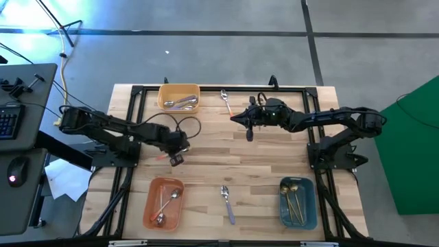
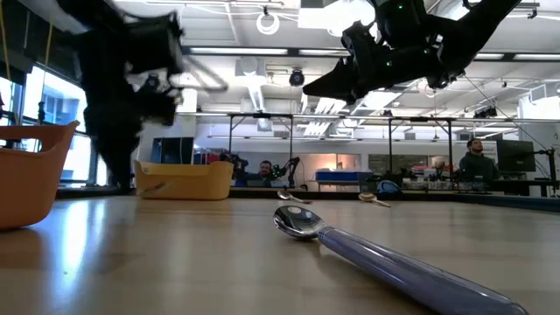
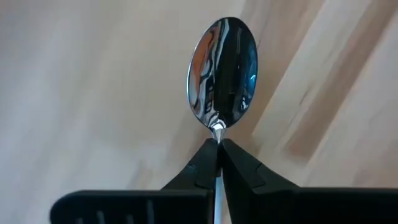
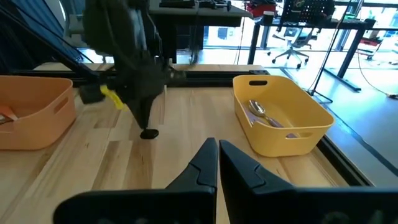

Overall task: Sort silverware by color (type)
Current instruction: Put the orange spoon into the orange bin

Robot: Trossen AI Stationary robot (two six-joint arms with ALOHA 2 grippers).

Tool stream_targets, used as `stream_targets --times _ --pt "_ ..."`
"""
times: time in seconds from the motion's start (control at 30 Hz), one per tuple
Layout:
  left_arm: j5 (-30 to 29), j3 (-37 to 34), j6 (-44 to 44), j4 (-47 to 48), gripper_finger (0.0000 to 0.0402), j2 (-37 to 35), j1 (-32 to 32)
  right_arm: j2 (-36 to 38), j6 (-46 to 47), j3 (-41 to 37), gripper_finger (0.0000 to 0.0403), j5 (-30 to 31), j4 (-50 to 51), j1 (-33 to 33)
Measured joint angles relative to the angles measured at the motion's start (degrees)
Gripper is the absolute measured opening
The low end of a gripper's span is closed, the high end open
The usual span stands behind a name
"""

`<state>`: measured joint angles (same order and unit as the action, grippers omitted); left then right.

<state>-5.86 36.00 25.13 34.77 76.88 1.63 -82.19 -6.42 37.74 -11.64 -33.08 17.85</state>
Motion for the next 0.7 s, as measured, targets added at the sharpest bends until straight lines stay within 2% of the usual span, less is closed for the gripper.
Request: stream_targets --times 0.1,0.2,0.4,0.53,0.7 --pt "-0.1 5.1 -0.2 3.4 0.0003 -0.2 -0.4 0.0 -1.1 0.0 0.0000 0.0 -0.2 0.0" --pt "2.5 10.1 0.5 7.3 0.0002 -0.4 -1.6 0.0 -1.5 0.0 0.0000 0.0 -0.3 0.0" --pt "4.2 19.1 7.0 15.6 0.0001 -2.5 -6.2 0.0 -1.6 0.0 0.0000 0.0 0.0 0.0" --pt "4.6 22.8 15.3 20.8 0.0001 -4.8 -11.3 0.0 -1.5 0.0 0.0000 0.0 0.5 0.0" --pt "6.4 24.3 32.6 20.7 0.0001 -7.2 -18.6 0.0 -1.4 0.0 0.0000 0.0 0.8 0.0"
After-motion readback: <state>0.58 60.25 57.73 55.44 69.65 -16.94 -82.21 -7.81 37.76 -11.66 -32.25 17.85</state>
